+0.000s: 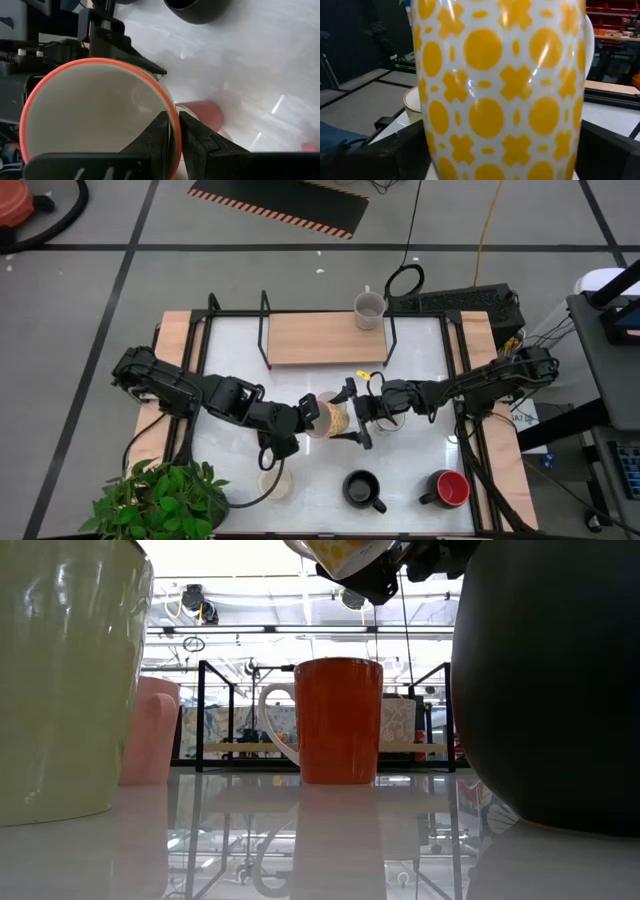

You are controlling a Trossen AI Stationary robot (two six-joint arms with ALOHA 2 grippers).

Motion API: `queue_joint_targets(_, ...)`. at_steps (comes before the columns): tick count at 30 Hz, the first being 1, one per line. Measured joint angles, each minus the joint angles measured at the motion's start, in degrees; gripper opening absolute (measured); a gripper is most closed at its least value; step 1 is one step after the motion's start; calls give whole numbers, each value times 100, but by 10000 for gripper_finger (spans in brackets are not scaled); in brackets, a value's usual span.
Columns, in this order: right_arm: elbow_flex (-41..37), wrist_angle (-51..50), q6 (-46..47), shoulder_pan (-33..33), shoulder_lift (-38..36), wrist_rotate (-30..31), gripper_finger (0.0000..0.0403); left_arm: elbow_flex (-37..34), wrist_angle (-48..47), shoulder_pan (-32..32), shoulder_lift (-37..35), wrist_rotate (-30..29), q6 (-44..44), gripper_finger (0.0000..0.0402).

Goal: Place coffee mugs
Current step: Put the yellow mug on the shelf

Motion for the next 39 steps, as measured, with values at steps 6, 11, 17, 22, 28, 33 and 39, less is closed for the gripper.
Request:
queue_joint_targets(6, 0, -25, -42, 0, 0, -33, 321, 0, -11, 0, -2, 2, -11, 44)
queue_joint_targets(11, 0, -57, -40, 3, 0, -22, 321, 0, -11, 53, -2, 21, -103, 44)
queue_joint_targets(17, 0, -48, -93, 23, 0, 406, 348, -7, -88, 98, -6, 11, -382, 44)
queue_joint_targets(22, 0, 91, -455, 160, 1, 724, 384, -7, 20, 113, -4, 366, -530, 44)
queue_joint_targets(28, 2, 305, -661, 247, 0, 726, 389, -8, 9, 202, -6, 438, -635, 44)
queue_joint_targets(33, 2, 314, -535, 247, -4, 716, 387, -9, 114, 249, -7, 450, -682, 44)
queue_joint_targets(39, 2, 311, -442, 247, -4, 544, 358, -9, 242, 247, -7, 586, -647, 44)
